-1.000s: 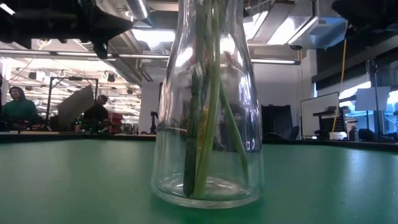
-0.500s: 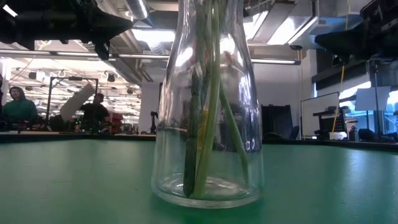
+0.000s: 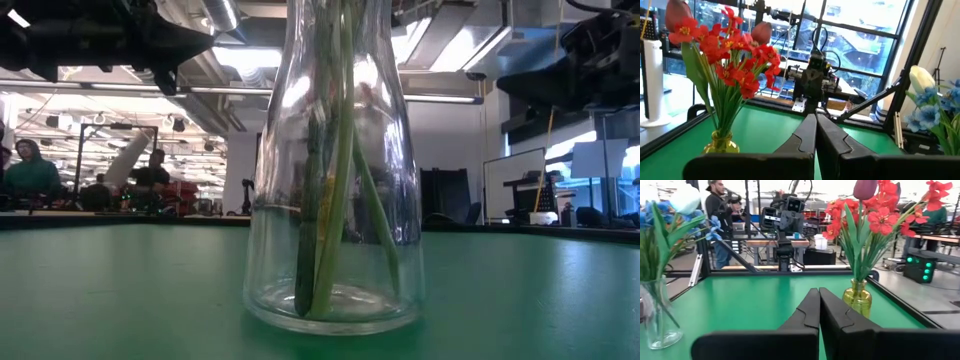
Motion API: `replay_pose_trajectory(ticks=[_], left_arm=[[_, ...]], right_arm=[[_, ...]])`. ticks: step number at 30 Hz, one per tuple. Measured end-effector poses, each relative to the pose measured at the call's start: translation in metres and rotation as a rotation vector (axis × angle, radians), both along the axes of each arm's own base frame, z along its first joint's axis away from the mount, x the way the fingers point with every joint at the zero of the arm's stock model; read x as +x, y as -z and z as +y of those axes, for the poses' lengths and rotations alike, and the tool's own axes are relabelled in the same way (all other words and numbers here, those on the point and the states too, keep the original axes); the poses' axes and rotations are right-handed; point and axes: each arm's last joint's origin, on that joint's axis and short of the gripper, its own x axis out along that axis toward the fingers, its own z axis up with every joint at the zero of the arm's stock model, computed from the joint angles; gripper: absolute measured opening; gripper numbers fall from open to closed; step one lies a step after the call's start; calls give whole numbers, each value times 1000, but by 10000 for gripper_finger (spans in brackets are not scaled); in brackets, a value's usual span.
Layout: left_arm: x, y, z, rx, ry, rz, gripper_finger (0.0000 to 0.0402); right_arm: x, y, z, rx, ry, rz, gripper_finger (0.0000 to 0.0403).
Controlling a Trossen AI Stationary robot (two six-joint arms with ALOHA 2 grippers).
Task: Sort flowers into vase by color
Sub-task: Return to Home Position
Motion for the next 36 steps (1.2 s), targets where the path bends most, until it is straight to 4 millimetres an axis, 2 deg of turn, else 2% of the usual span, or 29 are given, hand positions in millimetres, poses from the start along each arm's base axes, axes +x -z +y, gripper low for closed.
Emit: replay_pose_trajectory(ticks=[13, 15, 21, 28, 31, 36], left_arm=[[-26, -2, -5, -12, -29, -26, 0], [-30, 3, -6, -7, -38, -60, 0], [-39, 36, -7, -42, -66, -140, 0], [-39, 45, -7, -78, -75, -51, 0], [-38, 50, -7, -100, -71, 0, 0], [-39, 50, -8, -96, -41, -3, 0]], right_arm=[[0, 2, 0, 31, -11, 24, 0], [0, 2, 0, 31, -11, 24, 0], [0, 3, 0, 35, -11, 34, 0], [0, 10, -1, 55, 20, 96, 0], [2, 13, -2, 54, 39, 72, 0], [2, 13, -2, 54, 39, 72, 0]])
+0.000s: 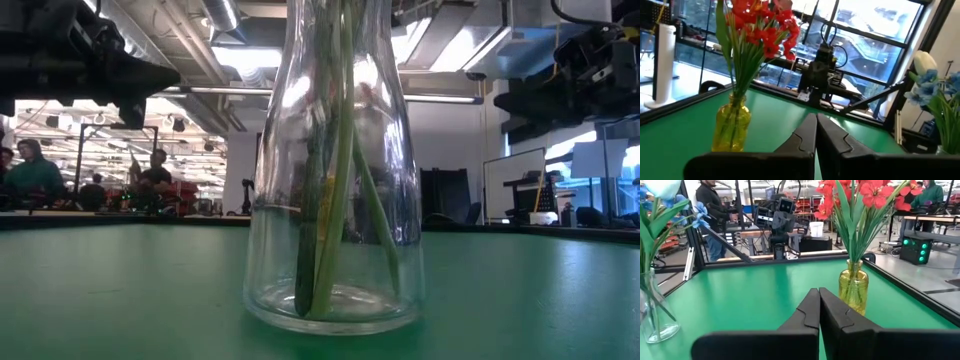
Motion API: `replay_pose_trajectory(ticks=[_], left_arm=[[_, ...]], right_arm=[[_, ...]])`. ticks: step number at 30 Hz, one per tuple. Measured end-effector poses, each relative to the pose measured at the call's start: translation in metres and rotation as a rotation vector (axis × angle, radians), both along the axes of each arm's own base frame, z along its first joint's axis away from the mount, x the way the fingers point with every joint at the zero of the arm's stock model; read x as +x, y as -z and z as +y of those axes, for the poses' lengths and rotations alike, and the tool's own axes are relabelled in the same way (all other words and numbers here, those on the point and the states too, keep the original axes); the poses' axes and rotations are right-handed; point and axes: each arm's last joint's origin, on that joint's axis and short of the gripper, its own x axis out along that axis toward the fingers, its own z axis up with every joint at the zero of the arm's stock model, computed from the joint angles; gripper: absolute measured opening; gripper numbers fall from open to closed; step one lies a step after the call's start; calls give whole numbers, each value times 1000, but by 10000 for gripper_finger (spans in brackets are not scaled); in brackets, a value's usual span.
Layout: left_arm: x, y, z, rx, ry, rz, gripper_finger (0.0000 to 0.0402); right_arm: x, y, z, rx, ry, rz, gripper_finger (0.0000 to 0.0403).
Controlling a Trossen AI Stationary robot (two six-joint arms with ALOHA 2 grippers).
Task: Sort flowers into vase by color
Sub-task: Return to Home Position
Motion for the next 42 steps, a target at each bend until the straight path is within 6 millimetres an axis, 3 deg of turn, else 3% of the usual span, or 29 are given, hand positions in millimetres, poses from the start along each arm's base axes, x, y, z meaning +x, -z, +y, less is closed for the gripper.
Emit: replay_pose_trajectory(ticks=[20, 42], left_arm=[[0, 11, -1, -13, 23, 111, 0], [0, 10, -1, -13, 22, 105, 0]], right_arm=[[0, 2, -3, 62, 88, 14, 9], [0, 1, -3, 62, 88, 8, 10]])
